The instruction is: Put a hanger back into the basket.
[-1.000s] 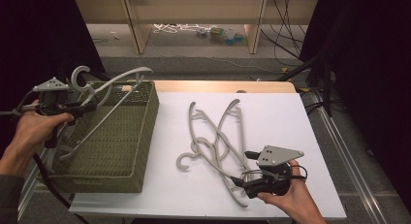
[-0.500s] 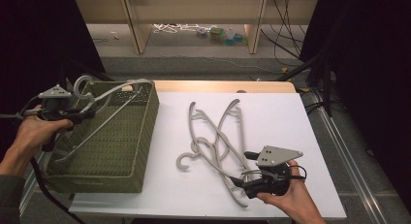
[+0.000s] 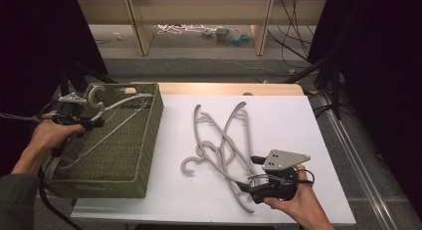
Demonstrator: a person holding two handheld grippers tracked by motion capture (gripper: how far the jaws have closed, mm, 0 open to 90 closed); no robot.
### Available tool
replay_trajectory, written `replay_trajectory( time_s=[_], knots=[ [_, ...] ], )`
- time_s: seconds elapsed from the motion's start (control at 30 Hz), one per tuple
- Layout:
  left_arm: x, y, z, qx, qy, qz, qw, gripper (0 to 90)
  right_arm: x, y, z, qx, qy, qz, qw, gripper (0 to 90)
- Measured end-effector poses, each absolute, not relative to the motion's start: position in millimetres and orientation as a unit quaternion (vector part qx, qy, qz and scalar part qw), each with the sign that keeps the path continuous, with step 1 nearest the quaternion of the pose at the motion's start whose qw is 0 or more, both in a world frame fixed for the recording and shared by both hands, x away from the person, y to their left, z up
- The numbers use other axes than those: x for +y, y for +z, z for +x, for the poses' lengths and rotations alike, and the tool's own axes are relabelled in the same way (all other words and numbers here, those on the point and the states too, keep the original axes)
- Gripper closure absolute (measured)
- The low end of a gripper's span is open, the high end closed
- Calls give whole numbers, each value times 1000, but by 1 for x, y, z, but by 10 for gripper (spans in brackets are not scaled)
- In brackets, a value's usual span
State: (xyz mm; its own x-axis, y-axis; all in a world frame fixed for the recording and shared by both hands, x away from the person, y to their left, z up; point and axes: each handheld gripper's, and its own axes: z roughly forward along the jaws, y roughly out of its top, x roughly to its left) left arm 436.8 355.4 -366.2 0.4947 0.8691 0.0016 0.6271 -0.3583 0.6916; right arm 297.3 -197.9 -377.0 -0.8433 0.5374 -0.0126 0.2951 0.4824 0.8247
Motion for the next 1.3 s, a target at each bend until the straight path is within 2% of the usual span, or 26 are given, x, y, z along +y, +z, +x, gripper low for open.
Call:
replay_trajectory(
  time_s=[0.53, 0.9, 1.0, 1.3],
  knots=[
    [353, -399, 445, 491, 145, 812, 281, 783, -197, -378, 297, 848, 450, 245, 138, 178],
    [368, -409, 443, 531, 148, 785, 285, 768, -197, -378, 297, 848, 450, 243, 137, 179],
    [372, -411, 443, 534, 146, 787, 274, 752, -197, -377, 297, 850, 447, 244, 135, 179],
    [383, -412, 440, 582, 163, 747, 275, 683, -197, -378, 297, 851, 446, 243, 135, 180]
  ],
)
